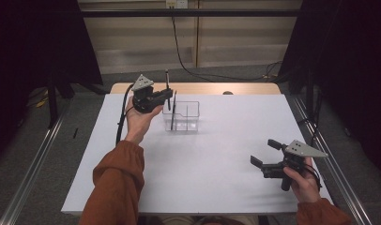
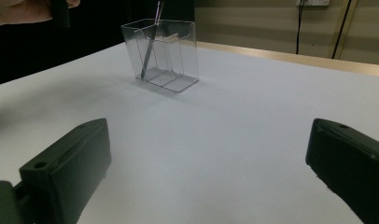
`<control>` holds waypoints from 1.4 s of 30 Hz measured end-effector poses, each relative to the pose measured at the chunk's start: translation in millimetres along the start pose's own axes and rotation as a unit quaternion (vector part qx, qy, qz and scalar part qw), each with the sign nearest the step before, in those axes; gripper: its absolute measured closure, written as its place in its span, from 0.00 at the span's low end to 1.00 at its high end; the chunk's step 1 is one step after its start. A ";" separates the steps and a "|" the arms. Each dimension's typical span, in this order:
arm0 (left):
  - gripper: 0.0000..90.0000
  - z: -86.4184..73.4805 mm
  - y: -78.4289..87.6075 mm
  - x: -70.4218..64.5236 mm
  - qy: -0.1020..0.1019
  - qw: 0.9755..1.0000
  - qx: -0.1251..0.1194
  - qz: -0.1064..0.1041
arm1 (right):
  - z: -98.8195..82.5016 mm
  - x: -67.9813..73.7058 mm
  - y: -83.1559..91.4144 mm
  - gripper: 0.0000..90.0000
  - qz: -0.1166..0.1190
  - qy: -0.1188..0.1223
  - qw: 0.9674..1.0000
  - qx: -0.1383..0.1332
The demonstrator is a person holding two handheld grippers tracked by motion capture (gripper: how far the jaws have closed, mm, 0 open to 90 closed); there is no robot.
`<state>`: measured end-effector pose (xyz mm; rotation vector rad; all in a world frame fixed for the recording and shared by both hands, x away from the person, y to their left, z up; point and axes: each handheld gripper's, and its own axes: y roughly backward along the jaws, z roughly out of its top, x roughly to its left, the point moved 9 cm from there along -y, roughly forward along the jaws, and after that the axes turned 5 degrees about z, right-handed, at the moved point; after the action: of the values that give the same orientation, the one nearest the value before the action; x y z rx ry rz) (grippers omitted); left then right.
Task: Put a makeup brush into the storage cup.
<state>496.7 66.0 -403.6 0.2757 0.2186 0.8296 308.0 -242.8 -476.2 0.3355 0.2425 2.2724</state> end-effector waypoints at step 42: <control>0.93 -48.1 -13.1 11.2 -0.005 0.998 0.055 0.012 | 0.0 0.9 -0.4 0.00 0.003 -0.004 1.000 -0.001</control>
<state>498.9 73.4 -454.1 0.3857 0.2516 0.8407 307.7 -241.9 -476.1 0.3437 0.2360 2.2773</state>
